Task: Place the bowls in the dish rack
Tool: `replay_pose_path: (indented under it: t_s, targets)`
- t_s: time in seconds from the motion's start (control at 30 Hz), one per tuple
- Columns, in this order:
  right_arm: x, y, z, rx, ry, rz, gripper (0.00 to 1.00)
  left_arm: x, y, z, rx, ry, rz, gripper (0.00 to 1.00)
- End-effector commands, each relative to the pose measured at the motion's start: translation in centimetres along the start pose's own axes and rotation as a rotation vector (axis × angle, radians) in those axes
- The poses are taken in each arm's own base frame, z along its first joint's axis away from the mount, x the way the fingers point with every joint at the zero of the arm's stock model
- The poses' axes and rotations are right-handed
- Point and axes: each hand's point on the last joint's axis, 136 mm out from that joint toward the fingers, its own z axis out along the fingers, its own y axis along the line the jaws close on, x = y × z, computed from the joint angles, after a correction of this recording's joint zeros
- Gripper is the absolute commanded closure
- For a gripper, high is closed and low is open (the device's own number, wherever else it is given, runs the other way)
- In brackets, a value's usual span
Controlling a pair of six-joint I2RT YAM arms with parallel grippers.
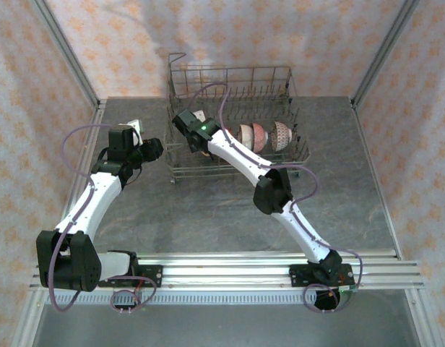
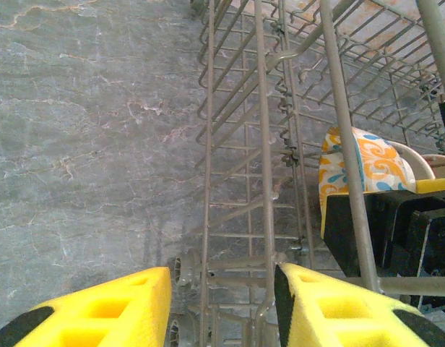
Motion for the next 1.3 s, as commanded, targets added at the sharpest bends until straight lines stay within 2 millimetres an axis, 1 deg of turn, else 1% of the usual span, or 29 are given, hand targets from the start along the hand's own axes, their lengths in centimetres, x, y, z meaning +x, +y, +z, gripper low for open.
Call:
replay_pose_path:
  t_s: [0.0,0.13,0.27,0.37,0.7,1.27]
  targets:
    - [2.4,-0.5,1.9,0.027,0.085,-0.009,0.31,-0.7,-0.1,-0.1,0.007,-0.015,-0.010,0.57]
    - [1.2,-0.9,0.9,0.028,0.048,0.012,0.24,-0.5,0.0,-0.1,0.006,-0.011,-0.009,0.57]
    - [0.4,-1.0,0.4,0.022,0.024,0.023,0.22,-0.4,0.0,-0.1,0.006,-0.008,-0.008,0.57]
    - [0.2,-1.3,0.3,0.021,0.024,0.033,0.22,-0.5,0.0,-0.1,0.006,-0.009,-0.010,0.57]
    - [-2.0,-2.1,-1.8,0.003,-0.040,0.062,0.19,-0.4,0.0,-0.1,0.008,-0.009,-0.012,0.57]
    - [-3.3,-2.9,-3.7,0.008,-0.083,0.055,0.20,-0.4,-0.1,-0.1,0.012,-0.008,-0.019,0.57]
